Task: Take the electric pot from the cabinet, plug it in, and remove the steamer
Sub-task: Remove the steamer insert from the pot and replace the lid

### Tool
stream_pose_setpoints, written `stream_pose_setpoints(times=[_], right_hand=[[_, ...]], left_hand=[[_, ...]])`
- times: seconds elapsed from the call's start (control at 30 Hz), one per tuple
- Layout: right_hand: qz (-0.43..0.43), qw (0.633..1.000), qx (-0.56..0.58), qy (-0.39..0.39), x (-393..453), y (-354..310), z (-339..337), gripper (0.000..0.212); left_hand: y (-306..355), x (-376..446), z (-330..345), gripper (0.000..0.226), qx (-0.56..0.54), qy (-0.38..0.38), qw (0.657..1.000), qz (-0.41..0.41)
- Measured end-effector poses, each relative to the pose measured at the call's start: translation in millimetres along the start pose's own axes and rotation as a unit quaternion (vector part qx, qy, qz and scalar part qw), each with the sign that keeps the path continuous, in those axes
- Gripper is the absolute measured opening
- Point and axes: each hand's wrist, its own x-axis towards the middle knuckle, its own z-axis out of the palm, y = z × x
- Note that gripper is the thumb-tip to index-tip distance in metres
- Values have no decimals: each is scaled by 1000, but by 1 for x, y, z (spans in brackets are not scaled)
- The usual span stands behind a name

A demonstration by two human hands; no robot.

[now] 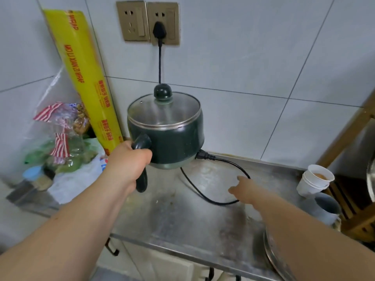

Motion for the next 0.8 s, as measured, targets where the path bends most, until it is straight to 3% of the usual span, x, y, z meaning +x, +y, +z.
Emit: stream_pose_setpoints(times=[0.07, 0.17, 0.2, 0.27, 0.33, 0.4, 0.47, 0.53, 0.8], right_hand=[[-13, 998, -22, 61, 10, 3, -11, 43], [-13, 991, -104, 87, 20, -3, -31, 31], [-9, 993, -76, 85, 26, -3, -35, 29], [-14, 987, 149, 64, 35, 2, -40, 30], [4, 918, 394, 36, 34, 8, -43, 21], [33, 845, 533, -7, 32, 14, -42, 15], [41, 805, 591, -23, 32, 16, -40, 14], [48, 788, 613, -26, 33, 17, -37, 14], [62, 763, 643, -25, 30, 27, -26, 18]], left_hand=[[-9, -4, -3, 22, 2, 21, 1000, -3], [-23, -11, -2, 17, 12, 47, 999, -9], [-28, -13, 1, 15, 16, 52, 998, -11], [-38, -18, 8, 12, 23, 56, 998, -16], [-48, -23, 18, 14, 25, 61, 998, -17], [-59, -28, 29, 12, 19, 70, 997, -16], [-71, -32, 39, 10, 16, 76, 997, -25], [-83, -36, 51, 10, 16, 75, 996, -46], [-104, -70, 99, 20, 29, 64, 996, -59]])
